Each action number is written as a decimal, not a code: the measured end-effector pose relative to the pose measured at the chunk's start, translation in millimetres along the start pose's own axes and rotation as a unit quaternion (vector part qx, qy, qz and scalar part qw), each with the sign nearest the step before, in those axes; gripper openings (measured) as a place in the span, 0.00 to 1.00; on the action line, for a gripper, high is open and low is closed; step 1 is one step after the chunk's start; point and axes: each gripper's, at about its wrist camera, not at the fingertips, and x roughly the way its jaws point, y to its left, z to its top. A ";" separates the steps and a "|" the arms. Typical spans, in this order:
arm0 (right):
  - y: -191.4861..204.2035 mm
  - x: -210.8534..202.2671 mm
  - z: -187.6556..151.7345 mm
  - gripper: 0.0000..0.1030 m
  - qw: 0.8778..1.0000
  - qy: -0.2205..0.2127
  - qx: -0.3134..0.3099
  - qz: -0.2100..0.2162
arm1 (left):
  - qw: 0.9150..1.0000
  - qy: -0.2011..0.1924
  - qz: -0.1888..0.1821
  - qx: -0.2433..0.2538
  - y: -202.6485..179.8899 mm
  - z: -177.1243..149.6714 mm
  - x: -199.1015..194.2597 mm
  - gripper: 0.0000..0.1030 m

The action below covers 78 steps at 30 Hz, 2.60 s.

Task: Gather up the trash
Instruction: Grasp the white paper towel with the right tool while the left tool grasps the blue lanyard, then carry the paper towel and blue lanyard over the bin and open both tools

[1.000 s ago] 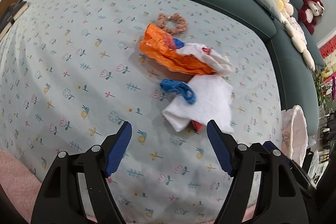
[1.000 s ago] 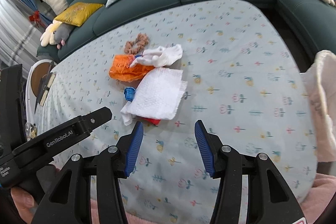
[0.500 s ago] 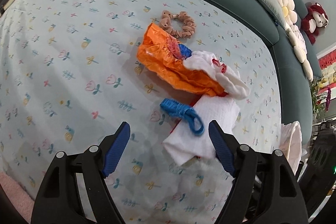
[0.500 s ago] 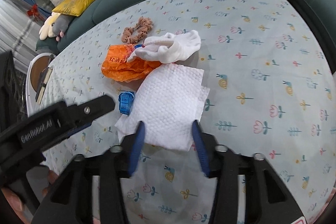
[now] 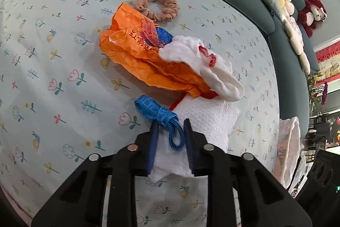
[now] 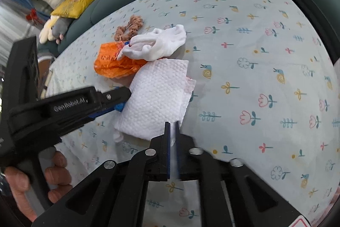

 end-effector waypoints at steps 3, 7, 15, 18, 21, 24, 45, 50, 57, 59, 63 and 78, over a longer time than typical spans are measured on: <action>-0.3 -2.2 0.0 0.47 1.000 -0.007 0.007 0.014 | 1.000 0.005 -0.009 -0.001 0.8 -3.0 -1.8 0.15; 4.8 4.6 -1.5 0.47 0.999 0.005 0.004 0.034 | 1.000 0.007 -0.009 -0.001 1.5 -10.4 -4.8 0.14; 14.3 -17.1 -8.6 0.03 0.999 -0.020 -0.029 0.026 | 1.000 0.000 -0.002 0.006 -5.7 -23.0 -17.3 0.14; 10.4 -37.9 -6.8 0.03 0.998 -0.045 -0.029 0.024 | 1.000 -0.009 -0.001 0.014 -15.0 -25.6 -26.5 0.14; 2.8 -67.3 -3.0 0.03 0.996 -0.081 -0.021 0.021 | 0.999 -0.022 0.000 0.029 -29.7 -29.1 -37.5 0.14; -7.4 -93.4 -0.7 0.03 0.994 -0.111 -0.010 0.015 | 0.998 -0.035 -0.001 0.049 -46.6 -32.7 -49.6 0.14; -120.5 -232.4 -34.1 0.03 0.968 -0.240 0.070 -0.014 | 0.979 -0.049 -0.029 0.196 -198.7 -110.7 -71.2 0.14; -154.0 -252.6 -47.3 0.03 0.962 -0.255 0.096 -0.026 | 0.972 -0.045 -0.036 0.229 -230.8 -127.1 -65.9 0.14; -195.8 -273.7 -61.6 0.03 0.952 -0.274 0.127 -0.045 | 0.958 -0.033 -0.059 0.279 -278.5 -148.4 -55.1 0.14; -204.7 -278.2 -64.8 0.03 0.950 -0.278 0.133 -0.052 | 0.953 -0.027 -0.066 0.293 -292.1 -154.1 -50.2 0.14; -227.7 -286.1 -69.9 0.03 0.946 -0.282 0.148 -0.066 | 0.947 -0.012 -0.075 0.313 -315.5 -162.4 -37.8 0.14; -280.4 -282.3 -74.0 0.03 0.940 -0.274 0.189 -0.069 | 0.939 0.009 -0.074 0.337 -377.1 -170.4 -2.4 0.38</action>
